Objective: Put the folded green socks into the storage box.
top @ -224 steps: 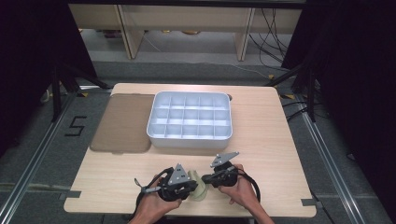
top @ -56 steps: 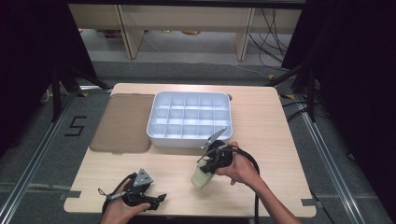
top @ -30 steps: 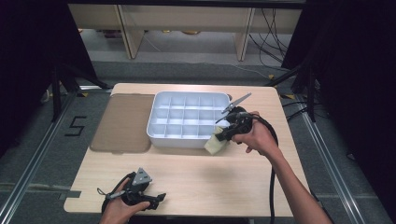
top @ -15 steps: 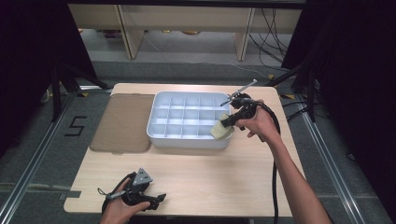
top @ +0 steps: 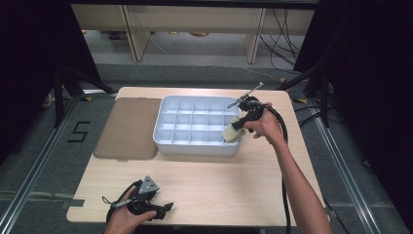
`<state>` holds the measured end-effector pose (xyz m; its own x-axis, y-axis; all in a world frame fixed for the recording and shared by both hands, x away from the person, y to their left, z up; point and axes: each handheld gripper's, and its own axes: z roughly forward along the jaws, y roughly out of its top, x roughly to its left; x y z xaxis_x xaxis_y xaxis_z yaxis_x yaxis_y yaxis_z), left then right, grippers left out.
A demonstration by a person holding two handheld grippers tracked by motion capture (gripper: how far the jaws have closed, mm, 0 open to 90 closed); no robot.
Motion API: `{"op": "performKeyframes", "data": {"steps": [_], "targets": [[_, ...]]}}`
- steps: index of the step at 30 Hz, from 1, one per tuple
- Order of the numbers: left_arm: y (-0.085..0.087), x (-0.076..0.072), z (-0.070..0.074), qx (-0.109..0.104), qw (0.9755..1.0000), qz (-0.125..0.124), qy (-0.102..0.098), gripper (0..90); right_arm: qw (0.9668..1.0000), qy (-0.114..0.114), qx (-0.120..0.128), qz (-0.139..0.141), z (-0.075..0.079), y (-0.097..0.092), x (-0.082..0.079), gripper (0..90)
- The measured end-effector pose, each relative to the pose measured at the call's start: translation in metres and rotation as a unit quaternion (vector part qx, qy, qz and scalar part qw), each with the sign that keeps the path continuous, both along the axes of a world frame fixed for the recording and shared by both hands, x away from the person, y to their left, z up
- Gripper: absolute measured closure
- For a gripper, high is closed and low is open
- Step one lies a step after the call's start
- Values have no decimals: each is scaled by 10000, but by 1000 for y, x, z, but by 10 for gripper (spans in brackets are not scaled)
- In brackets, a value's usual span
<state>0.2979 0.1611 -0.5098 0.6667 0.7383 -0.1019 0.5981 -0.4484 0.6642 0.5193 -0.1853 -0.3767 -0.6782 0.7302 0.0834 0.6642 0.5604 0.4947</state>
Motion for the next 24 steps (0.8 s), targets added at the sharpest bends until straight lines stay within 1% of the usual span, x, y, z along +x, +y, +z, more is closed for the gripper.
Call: {"op": "performKeyframes", "data": {"steps": [1, 3, 8, 9, 10, 11, 12, 13, 14, 15, 16, 17, 18, 19, 20, 24], "targets": [[0, 0, 0, 1, 10000, -3, -4, 201, 10000, 21, -8, 4, -2, 1, 1, 735], [0, 0, 0, -8, 10000, 4, -8, 201, 9999, 64, -115, -5, -6, 3, 4, 735], [0, 0, 0, 2, 10000, -10, 7, 201, 9996, 68, -288, 34, -16, 6, 10, 734], [0, 0, -1, 9, 10000, -18, 6, 201, 9996, 68, -288, 34, -16, 6, 10, 734], [0, 0, 0, 36, 10000, -87, -28, 201, 9995, 83, -292, 27, -17, 7, 10, 734], [0, 0, 0, 46, 9999, -121, -19, 201, 9994, 73, -329, 52, -19, 7, 10, 734], [0, 0, 0, 34, 9999, -110, -22, 201, 9993, 118, -366, -3, -22, 8, 10, 734], [0, 0, 0, 32, 9999, -100, -27, 201, 9993, 118, -366, -3, -22, 8, 10, 734], [0, 0, 0, 44, 9999, -118, -36, 202, 9990, 109, -442, -1, -24, 8, 11, 734], [0, 0, 0, 69, 9999, -88, -38, 201, 9990, 70, -440, 84, -27, 8, 12, 734], [0, 0, 0, 36, 9999, -102, -23, 202, 9989, 35, -455, 85, -28, 8, 11, 734], [0, 0, 0, 48, 9999, -128, -27, 202, 9989, 10, -465, 106, -30, 8, 11, 734], [0, 0, 0, 28, 10000, -85, -25, 202, 9985, 70, -540, 39, -30, 10, 9, 734], [0, 0, 0, 66, 9999, -87, -37, 202, 9985, 70, -540, 39, -30, 10, 9, 734], [0, 1, -1, 81, 9999, -111, -39, 202, 9980, 104, -625, 88, -32, 13, 9, 734], [0, 0, -1, 59, 10000, -64, -39, 202, 9973, 78, -723, 115, -35, 16, 8, 735]]}}
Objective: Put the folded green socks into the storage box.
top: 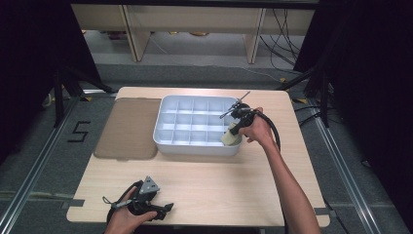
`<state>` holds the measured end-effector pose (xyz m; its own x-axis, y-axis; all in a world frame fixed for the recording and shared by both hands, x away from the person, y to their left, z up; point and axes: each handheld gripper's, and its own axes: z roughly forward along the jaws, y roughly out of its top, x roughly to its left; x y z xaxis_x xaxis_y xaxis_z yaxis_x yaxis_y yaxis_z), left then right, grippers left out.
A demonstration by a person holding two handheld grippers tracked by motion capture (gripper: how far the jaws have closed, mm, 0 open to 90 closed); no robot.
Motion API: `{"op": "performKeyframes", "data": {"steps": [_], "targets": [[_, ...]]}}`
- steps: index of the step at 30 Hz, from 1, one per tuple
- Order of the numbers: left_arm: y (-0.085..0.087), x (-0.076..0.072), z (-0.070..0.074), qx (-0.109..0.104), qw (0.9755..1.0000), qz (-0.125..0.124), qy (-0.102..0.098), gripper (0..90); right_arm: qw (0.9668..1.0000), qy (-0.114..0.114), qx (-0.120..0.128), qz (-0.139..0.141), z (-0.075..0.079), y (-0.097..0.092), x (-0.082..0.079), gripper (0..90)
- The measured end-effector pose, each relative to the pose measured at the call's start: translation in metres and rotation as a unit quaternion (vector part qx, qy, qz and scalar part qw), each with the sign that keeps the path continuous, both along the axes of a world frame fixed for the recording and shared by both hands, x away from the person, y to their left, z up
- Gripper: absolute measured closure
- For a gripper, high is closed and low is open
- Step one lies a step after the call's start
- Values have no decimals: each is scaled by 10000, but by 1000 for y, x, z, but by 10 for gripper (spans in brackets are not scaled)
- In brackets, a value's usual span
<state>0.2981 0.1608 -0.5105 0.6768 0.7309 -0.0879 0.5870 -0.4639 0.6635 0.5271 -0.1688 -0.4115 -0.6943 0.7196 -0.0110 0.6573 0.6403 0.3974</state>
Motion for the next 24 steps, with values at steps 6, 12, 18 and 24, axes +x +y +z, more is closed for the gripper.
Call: {"op": "performKeyframes", "data": {"steps": [6, 12, 18, 24], "targets": [[0, -1, 0, -40, 10000, -1, 30, 203, 9997, -89, -104, 216, -12, 2, -1, 735], [0, 0, 0, -9, 10000, -17, 10, 205, 9994, -95, -171, 274, -16, 5, -3, 735], [0, 0, 1, 44, 10000, -10, 19, 205, 9992, -115, -167, 348, -21, 3, -4, 735], [0, 0, 1, 37, 10000, -17, 20, 206, 9992, -18, -188, 366, -27, 5, -4, 734]]}}
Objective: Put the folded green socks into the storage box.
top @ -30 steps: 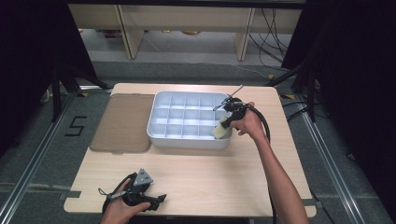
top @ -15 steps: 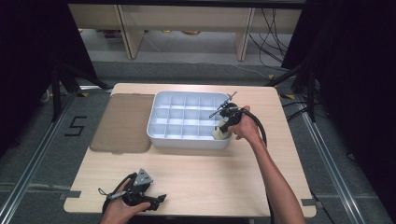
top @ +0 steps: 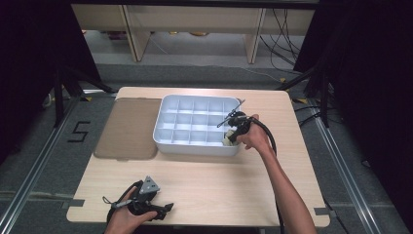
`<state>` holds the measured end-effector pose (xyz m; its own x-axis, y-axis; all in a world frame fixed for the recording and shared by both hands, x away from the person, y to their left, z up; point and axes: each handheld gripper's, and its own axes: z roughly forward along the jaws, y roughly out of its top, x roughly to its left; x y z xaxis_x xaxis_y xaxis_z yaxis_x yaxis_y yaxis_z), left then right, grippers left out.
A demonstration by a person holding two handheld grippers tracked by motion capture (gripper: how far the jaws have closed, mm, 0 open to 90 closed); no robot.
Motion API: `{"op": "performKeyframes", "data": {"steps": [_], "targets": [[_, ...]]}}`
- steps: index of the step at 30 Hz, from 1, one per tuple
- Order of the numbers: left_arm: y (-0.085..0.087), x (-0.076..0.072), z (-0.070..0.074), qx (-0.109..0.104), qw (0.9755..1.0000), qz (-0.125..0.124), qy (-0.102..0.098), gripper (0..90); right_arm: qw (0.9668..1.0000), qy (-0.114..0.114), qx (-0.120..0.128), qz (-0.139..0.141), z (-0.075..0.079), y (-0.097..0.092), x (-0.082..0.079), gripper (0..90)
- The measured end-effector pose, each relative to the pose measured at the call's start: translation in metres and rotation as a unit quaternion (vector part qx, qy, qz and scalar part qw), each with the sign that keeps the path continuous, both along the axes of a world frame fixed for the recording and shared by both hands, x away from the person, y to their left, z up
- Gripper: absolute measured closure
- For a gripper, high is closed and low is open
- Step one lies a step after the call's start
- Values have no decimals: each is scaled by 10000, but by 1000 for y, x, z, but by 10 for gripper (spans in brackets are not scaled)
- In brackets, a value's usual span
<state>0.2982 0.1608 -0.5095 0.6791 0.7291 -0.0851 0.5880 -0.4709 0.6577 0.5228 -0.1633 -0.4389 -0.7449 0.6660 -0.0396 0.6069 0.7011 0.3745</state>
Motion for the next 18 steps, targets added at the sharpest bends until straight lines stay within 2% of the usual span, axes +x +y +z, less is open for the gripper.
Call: {"op": "performKeyframes", "data": {"steps": [4, 6, 7, 8, 9, 13, 14, 15, 17, 18], "targets": [[0, 0, 0, 18, 10000, -22, 5, 206, 9999, 109, 43, -14, -1, 0, 0, 720], [-1, -1, -2, -109, 9999, 17, 58, 206, 9999, 107, 44, 10, -1, 0, 0, 708], [-1, 0, -1, -69, 10000, -17, 22, 206, 9999, 53, 12, 90, -1, 0, 1, 702], [-1, 0, -1, -64, 10000, -38, 7, 206, 10000, 78, 10, 34, -1, 0, -1, 695], [-1, 0, -1, -68, 10000, -38, 6, 206, 9999, 106, 81, 13, 0, 0, -1, 679], [-2, 0, -2, -130, 9999, 12, 55, 207, 9995, -87, 294, -17, 10, -4, -3, 547], [-2, 0, -2, -77, 9999, 31, 72, 207, 9993, -106, 356, -69, 14, -6, -4, 536], [-2, 0, -2, -66, 10000, -1, 25, 206, 9992, -125, 373, -50, 16, -7, -5, 537], [-2, 0, -2, -26, 10000, -22, 15, 207, 9989, -53, 412, -235, 23, -8, -9, 558], [-2, 0, -2, -11, 10000, -42, 15, 207, 9988, -56, 436, -236, 24, -8, -9, 582]]}}
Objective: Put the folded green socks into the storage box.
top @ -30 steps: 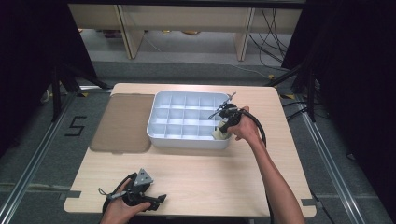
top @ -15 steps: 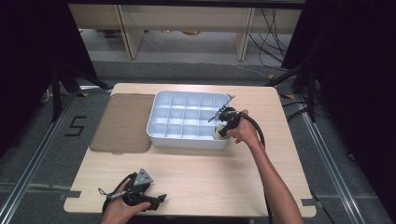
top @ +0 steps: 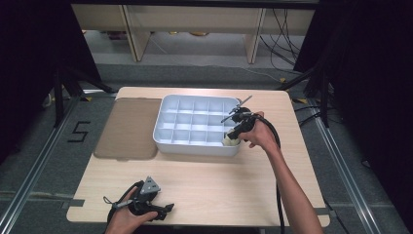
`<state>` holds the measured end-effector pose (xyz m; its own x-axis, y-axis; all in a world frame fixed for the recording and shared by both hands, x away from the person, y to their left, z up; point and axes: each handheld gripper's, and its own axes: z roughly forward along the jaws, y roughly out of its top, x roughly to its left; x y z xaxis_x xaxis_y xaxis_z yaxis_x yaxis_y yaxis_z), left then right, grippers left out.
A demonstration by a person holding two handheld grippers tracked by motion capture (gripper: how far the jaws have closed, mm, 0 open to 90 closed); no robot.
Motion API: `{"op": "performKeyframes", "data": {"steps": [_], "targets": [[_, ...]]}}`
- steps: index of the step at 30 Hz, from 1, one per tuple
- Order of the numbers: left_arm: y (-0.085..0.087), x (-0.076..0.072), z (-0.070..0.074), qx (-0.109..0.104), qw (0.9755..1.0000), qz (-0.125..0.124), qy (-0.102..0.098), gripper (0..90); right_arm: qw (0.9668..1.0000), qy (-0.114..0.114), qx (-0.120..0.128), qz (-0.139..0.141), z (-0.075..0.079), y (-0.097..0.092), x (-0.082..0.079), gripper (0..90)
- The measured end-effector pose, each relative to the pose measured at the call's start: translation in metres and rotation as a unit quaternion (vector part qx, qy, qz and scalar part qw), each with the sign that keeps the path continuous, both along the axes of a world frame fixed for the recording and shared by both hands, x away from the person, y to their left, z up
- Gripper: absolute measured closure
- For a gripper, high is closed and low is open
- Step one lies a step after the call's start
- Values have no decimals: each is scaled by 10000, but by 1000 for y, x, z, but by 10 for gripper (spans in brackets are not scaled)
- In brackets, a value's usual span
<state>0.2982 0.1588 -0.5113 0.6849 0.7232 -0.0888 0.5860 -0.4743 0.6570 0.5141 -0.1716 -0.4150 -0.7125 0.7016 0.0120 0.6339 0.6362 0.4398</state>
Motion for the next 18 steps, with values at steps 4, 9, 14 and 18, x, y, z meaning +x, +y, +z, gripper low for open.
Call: {"op": "performKeyframes", "data": {"steps": [4, 9, 14, 18], "targets": [[0, 0, 1, 6, 10000, 2, 35, 210, 9997, -143, 152, 115, 6, 1, -2, 671], [0, 0, 1, 28, 10000, -4, 29, 220, 9991, -87, 130, 398, 6, 8, -5, 764], [0, 0, 1, -12, 10000, 18, -10, 220, 9990, 129, -96, 410, -8, 14, -3, 802], [1, 0, 0, -50, 10000, 11, 11, 220, 9985, 231, -307, 395, -18, 17, 1, 811]]}}
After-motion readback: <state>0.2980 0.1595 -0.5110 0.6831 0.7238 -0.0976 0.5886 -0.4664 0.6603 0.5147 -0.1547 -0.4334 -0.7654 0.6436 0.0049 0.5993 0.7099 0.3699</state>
